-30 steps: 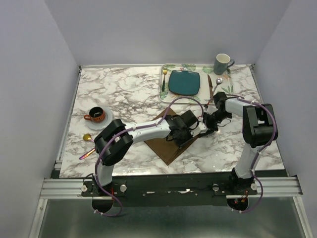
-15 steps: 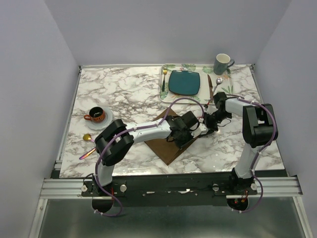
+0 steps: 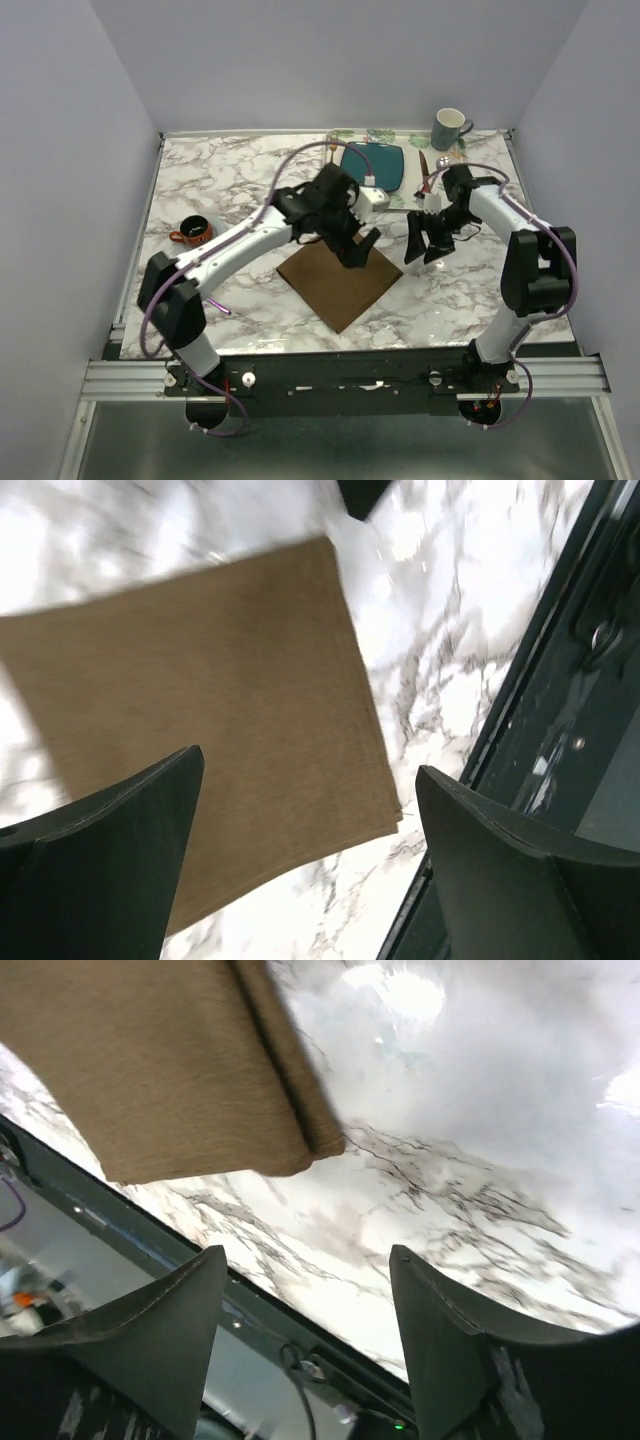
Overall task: Fold the napkin into a case and place the utensils inside
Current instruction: Fold the rectangle-folded napkin at the center of the board, then smooth out the square-folded napkin at the center of the board.
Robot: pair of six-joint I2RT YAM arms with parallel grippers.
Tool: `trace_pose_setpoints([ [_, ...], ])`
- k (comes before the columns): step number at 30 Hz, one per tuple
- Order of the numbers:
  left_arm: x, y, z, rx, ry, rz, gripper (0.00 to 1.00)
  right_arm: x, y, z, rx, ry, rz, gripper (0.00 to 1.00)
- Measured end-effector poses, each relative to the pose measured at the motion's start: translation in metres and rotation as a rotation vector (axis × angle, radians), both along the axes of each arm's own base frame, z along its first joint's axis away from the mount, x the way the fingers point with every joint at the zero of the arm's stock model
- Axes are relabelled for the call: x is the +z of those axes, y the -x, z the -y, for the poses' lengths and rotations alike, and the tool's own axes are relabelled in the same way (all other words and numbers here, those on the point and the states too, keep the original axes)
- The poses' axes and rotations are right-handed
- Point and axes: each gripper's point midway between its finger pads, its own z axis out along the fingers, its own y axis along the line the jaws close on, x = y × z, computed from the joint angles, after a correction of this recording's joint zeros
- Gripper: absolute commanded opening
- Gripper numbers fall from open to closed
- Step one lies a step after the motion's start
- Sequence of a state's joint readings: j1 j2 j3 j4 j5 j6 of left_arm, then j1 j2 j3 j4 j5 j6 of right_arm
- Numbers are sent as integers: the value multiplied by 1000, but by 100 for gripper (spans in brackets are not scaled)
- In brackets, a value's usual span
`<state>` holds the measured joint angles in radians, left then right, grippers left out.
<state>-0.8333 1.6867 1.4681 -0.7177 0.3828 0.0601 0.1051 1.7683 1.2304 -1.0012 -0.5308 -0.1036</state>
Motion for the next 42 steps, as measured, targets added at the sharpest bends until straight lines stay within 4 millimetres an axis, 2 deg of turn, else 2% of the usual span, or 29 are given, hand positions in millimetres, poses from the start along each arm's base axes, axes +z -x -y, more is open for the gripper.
trace_pose_setpoints([
  [2, 42, -17, -16, 43, 74, 76, 99, 22, -9, 4, 47, -7, 93, 100],
  [5, 95, -29, -48, 104, 151, 194, 99, 61, -22, 6, 121, -22, 243, 100],
  [8, 122, -38, -72, 170, 195, 252, 99, 106, -35, 2, 180, -52, 400, 100],
  [10, 128, -47, -86, 220, 236, 252, 99, 138, -41, -3, 219, -84, 512, 100],
  [13, 119, -63, -111, 317, 278, 229, 99, 176, -44, -13, 270, -151, 651, 100],
  [17, 105, -63, -116, 380, 306, 203, 99, 221, -49, -39, 294, -325, 803, 100],
  [20, 109, -67, -116, 384, 332, 192, 99, 236, -52, -63, 319, -502, 775, 100],
  [22, 108, -72, -115, 385, 358, 156, 99, 233, -60, -80, 364, -577, 702, 100],
  [23, 102, -75, -113, 388, 378, 115, 99, 223, -62, -89, 395, -599, 662, 100],
  [24, 97, -76, -111, 389, 390, 86, 99, 206, -60, -100, 423, -628, 597, 100],
  [26, 78, -75, -107, 391, 415, -19, 99, 176, -43, -111, 430, -659, 452, 100],
  [28, 53, -72, -102, 393, 428, -140, 99, 129, -9, -121, 415, -670, 236, 100],
  [30, 32, -69, -98, 404, 430, -247, 99, 108, 13, -125, 407, -665, 124, 100],
  [33, 7, -68, -90, 410, 421, -378, 99, 96, 26, -126, 395, -664, 49, 100],
  [38, -20, -72, -82, 400, 404, -496, 99, 72, 22, -126, 379, -656, -17, 100],
  [42, -37, -65, -81, 359, 382, -567, 99, 41, 20, -124, 345, -635, -119, 100],
])
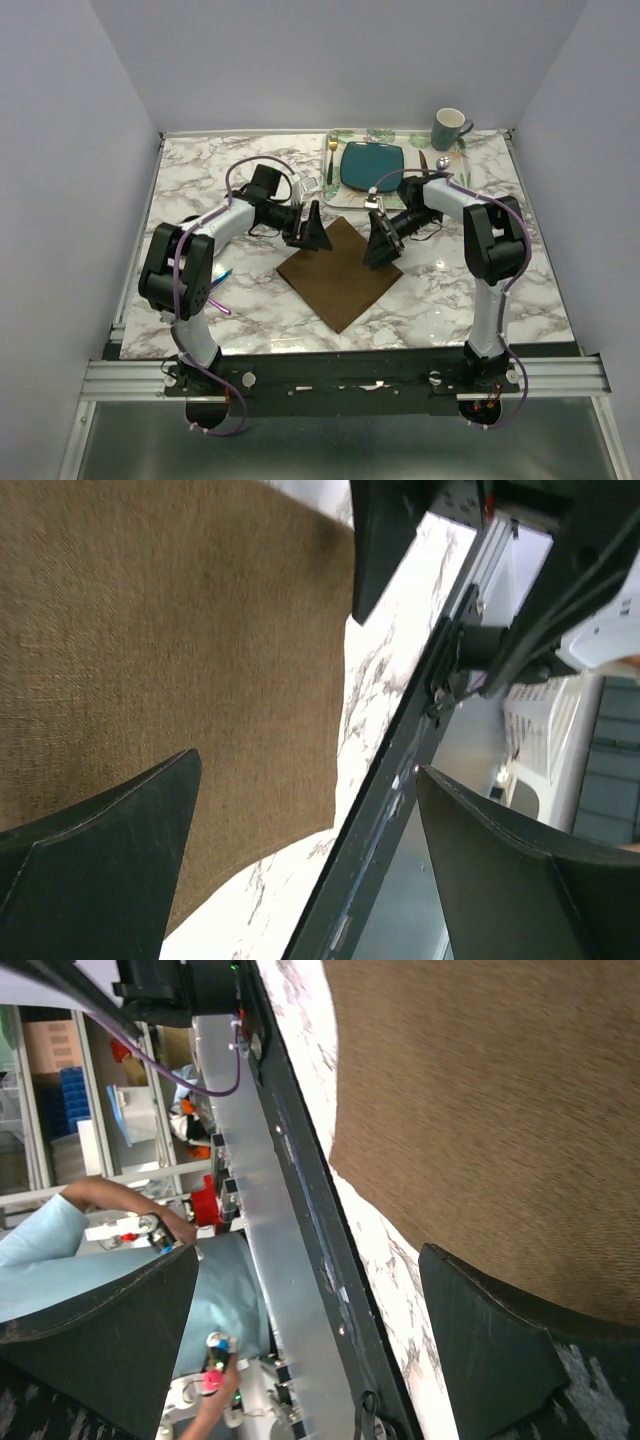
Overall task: Fold the napkin into a case and place the utensils inside
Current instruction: Smooth out the square-folded napkin at the center of the board.
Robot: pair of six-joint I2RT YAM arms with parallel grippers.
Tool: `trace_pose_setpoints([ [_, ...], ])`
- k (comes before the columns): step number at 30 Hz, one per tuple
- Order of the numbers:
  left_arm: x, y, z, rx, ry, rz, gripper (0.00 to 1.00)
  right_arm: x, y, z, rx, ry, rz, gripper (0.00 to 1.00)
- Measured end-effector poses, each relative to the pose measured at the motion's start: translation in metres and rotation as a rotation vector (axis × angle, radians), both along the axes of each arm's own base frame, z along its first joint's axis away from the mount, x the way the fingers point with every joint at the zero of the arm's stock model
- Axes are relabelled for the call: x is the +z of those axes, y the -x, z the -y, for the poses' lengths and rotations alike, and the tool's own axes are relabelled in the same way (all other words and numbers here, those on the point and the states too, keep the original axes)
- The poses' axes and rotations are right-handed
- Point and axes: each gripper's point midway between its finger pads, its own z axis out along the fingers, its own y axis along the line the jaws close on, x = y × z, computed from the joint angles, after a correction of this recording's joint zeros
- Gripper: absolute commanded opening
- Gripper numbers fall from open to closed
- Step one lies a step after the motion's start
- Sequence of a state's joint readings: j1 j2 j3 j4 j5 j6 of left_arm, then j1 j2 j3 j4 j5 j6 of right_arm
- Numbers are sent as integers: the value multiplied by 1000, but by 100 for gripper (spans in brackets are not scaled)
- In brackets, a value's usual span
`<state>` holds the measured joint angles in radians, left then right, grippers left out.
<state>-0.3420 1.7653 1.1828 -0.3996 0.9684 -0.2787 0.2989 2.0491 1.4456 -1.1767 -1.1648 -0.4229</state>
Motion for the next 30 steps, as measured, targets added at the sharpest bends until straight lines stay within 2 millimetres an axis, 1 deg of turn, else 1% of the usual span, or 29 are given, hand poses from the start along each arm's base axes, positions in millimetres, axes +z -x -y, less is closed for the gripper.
trace_pose_setpoints([
  [2, -8, 8, -1, -32, 4, -30, 99, -10, 0, 2, -1, 19, -29, 100],
  [5, -15, 18, -2, -68, 12, -64, 99, -17, 1, 8, -4, 43, -39, 100],
  [9, -24, 32, -6, -121, 19, -104, 99, -26, -6, 20, -36, 74, -54, 100],
  [13, -45, 42, -14, -156, 12, -173, 99, -51, -12, 37, -62, 137, -103, 100],
  [16, -65, 46, -25, -154, 1, -240, 99, -60, -11, 41, -70, 162, -137, 100],
  [17, -68, 46, -27, -151, 5, -260, 99, -60, -10, 42, -69, 171, -142, 100],
  [20, -70, 46, -32, -135, 49, -310, 99, -61, -11, 43, -71, 190, -146, 100],
  [23, -70, 45, -34, -132, 72, -319, 99, -62, -12, 43, -69, 218, -152, 100],
  [28, -69, 51, -40, -144, 89, -323, 99, -63, -11, 44, -72, 245, -165, 100],
  [30, -65, 54, -42, -150, 86, -325, 99, -64, -10, 45, -69, 254, -161, 100],
])
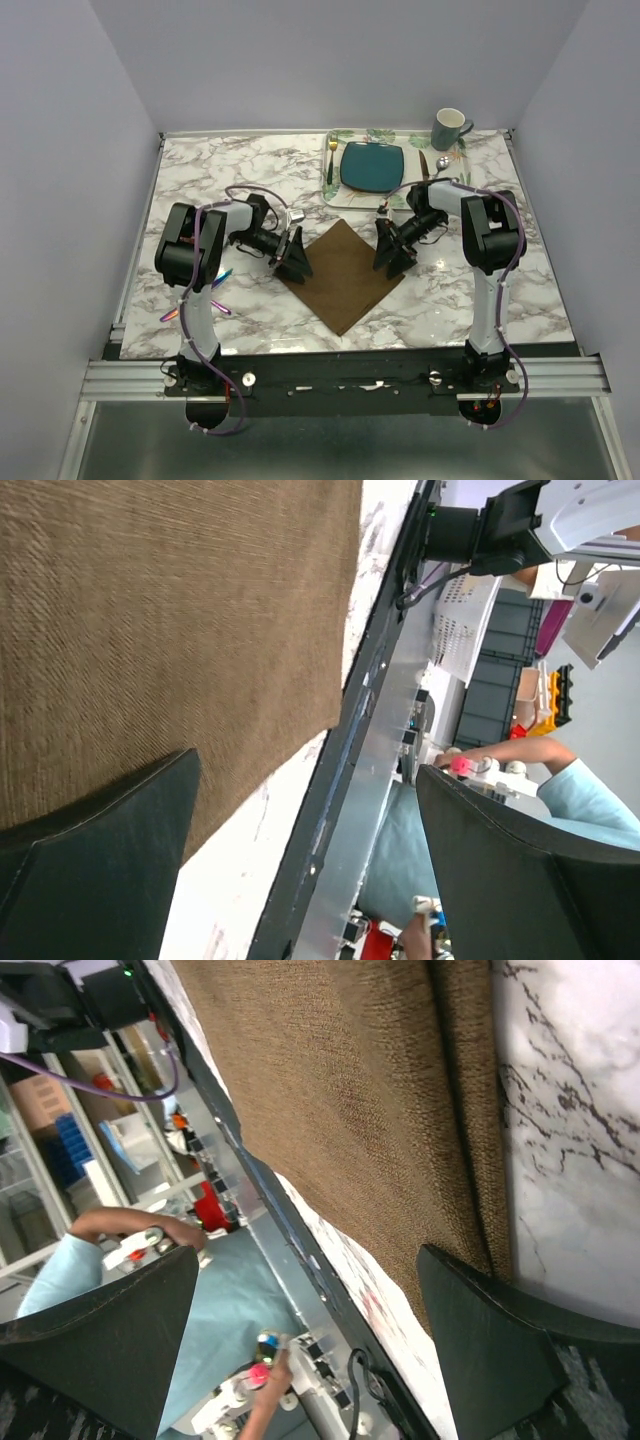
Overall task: Fold the napkin into a case and place the utensils inside
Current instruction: Smooth out the square-folded napkin at the center of the board.
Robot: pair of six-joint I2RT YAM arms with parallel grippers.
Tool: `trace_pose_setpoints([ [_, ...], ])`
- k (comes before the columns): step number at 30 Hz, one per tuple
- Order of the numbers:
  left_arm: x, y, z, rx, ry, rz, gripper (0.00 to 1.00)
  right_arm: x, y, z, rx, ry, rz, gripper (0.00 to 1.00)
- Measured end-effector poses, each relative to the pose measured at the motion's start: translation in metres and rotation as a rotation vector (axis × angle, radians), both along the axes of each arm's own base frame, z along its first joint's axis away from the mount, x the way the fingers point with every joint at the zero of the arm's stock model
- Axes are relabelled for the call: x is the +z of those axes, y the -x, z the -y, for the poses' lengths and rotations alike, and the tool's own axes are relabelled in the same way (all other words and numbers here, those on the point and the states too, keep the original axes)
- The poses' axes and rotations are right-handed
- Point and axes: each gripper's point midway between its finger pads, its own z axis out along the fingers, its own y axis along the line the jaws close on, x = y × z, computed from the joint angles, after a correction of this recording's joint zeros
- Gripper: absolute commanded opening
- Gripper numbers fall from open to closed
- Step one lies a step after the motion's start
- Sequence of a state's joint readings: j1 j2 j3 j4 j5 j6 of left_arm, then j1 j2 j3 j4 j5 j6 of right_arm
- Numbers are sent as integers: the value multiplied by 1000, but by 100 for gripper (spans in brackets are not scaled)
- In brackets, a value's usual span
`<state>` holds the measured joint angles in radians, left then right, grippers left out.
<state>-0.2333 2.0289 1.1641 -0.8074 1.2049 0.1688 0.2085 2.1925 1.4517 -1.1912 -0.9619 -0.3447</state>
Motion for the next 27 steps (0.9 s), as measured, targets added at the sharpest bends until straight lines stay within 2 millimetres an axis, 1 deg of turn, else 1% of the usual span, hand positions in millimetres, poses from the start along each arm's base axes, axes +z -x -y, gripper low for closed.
trace_pose_setpoints([
  [2, 10, 1, 1, -6, 3, 17, 99, 1, 2, 1, 17, 17, 13, 100],
  [3, 16, 0, 3, -5, 6, 32, 97, 1, 2, 2, 25, 21, 24, 100],
  [4, 26, -4, 7, -4, 13, 62, 95, 3, 3, 1, 37, 20, 37, 100],
  [6, 44, -16, 19, -5, 36, 144, 91, 5, 4, 0, 57, 21, 62, 100],
  [7, 56, -24, 29, 0, 53, 184, 89, 8, 3, -2, 69, 18, 84, 100],
  [8, 62, -31, 36, 9, 65, 206, 89, 12, 0, -3, 76, 13, 102, 100],
  [9, 64, -35, 40, 10, 74, 229, 87, 15, -3, -5, 80, 8, 120, 100],
  [10, 66, -43, 49, 20, 87, 247, 86, 19, -6, -7, 82, 4, 138, 100],
  [11, 66, -47, 52, 30, 87, 247, 86, 23, -10, -9, 81, -2, 158, 100],
  [13, 58, -65, 60, 68, 87, 239, 84, 29, -17, -11, 77, -14, 184, 100],
  [14, 55, -69, 62, 77, 86, 235, 84, 31, -19, -12, 75, -19, 188, 100],
  [18, 18, -92, 69, 150, 44, 161, 81, 30, -22, -14, 62, -19, 189, 100],
  [22, -5, -95, 69, 188, 5, 117, 80, 17, -23, -13, 60, -2, 169, 100],
  [24, -7, -94, 68, 195, 5, 112, 80, 3, -22, -11, 63, 24, 145, 100],
  [27, -10, -84, 64, 204, 3, 100, 78, 0, -20, -10, 55, 31, 113, 100],
])
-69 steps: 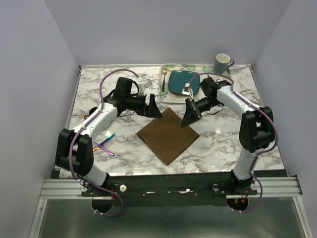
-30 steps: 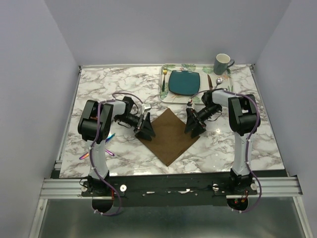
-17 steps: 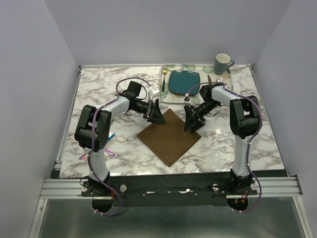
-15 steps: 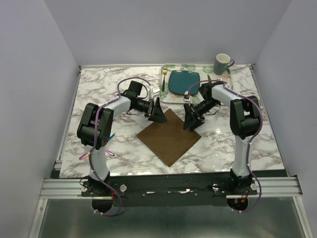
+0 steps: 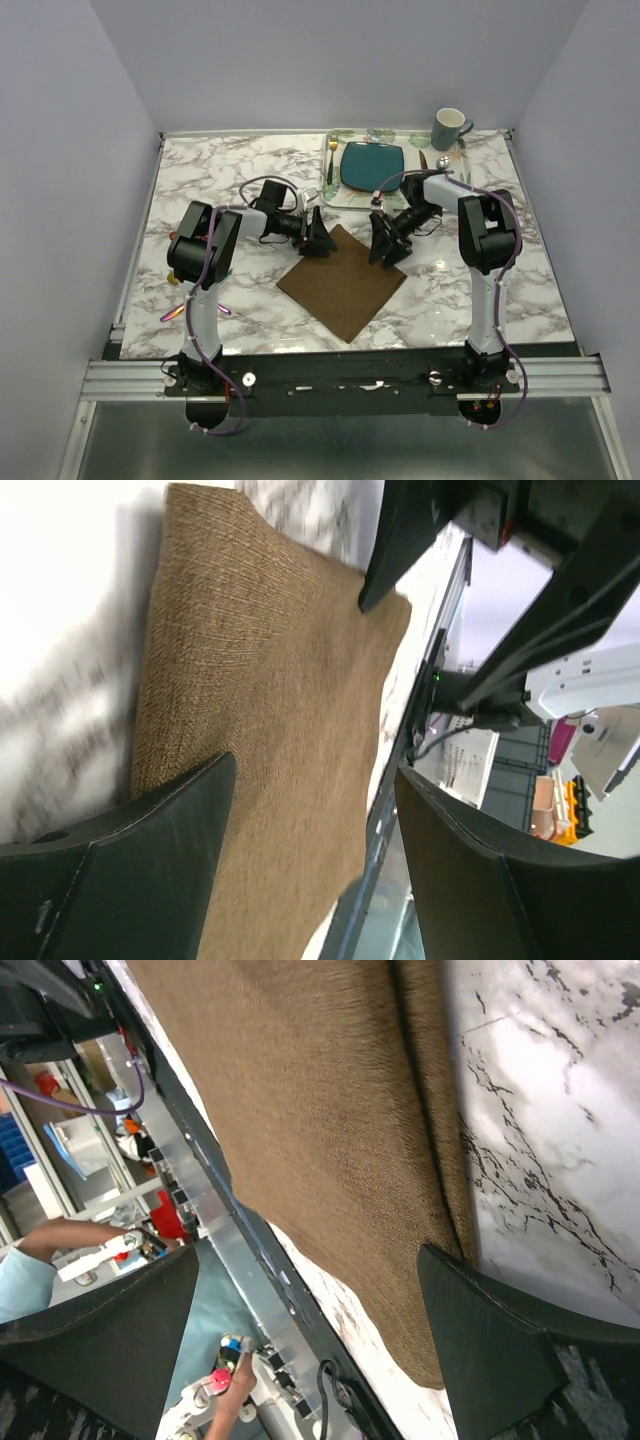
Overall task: Fold the napkin into a case and place the utensils inside
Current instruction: Smooth out the square-folded napkin at the center of the board.
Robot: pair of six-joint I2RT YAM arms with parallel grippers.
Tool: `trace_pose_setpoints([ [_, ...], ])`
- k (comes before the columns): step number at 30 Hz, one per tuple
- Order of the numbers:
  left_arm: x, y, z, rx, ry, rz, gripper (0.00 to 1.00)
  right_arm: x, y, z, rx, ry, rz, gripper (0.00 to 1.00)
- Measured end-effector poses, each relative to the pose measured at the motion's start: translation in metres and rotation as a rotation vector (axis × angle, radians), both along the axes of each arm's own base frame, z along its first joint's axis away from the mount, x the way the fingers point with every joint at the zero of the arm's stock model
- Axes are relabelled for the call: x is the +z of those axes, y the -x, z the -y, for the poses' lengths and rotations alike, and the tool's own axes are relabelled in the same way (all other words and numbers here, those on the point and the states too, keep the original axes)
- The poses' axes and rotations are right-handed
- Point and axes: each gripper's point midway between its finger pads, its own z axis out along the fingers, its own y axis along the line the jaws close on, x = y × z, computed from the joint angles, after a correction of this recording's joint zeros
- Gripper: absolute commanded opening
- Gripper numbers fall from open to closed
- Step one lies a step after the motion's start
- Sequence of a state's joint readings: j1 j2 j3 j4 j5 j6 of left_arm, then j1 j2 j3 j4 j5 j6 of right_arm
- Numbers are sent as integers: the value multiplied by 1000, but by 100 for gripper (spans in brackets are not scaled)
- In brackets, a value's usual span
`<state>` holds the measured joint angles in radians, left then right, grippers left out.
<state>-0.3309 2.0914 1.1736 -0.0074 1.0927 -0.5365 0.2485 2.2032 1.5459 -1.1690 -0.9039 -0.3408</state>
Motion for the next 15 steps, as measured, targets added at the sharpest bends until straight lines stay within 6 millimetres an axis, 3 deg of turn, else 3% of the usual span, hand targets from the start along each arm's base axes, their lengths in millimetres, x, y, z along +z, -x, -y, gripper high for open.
trace_pose_setpoints([
  [8, 3, 35, -16, 37, -46, -31, 73, 6, -10, -3, 39, -15, 65, 99],
  [12, 28, 23, -4, 45, -31, 44, 71, 24, -10, -6, 44, -57, 118, 99],
  [15, 53, 9, 18, 33, 5, 123, 71, 47, 6, -9, 23, -110, 122, 99],
])
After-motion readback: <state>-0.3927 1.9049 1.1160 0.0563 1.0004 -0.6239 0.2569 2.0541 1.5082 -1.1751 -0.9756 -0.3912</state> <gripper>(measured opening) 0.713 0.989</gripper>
